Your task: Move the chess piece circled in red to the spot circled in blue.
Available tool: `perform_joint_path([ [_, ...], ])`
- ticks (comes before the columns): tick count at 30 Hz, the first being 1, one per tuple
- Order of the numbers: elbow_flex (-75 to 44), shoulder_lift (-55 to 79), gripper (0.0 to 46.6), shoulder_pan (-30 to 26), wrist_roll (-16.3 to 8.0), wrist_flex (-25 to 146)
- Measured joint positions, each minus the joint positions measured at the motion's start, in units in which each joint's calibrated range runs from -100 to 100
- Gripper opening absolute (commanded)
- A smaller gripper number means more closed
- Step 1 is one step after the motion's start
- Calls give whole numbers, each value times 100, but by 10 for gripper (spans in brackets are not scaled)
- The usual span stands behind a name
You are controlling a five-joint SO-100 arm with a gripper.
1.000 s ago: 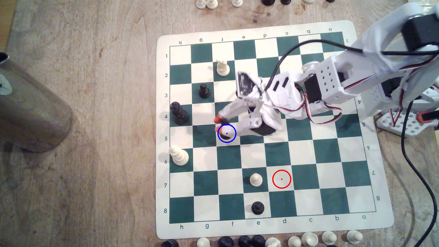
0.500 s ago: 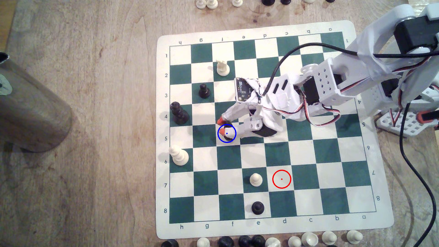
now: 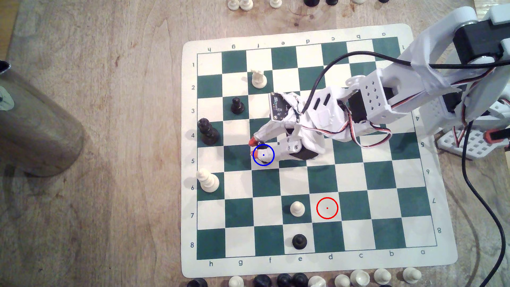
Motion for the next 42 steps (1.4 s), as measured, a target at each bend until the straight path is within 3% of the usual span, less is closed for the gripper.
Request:
perform_joint_path([
  [4, -9, 0, 165, 0, 5, 120],
  [12, 0, 0, 244, 7, 29, 454],
  [21, 0, -578, 283, 7, 44, 1442],
  [34, 334, -3125, 280, 7, 20, 3960],
  [42, 922, -5547, 281, -29, 34, 5745],
])
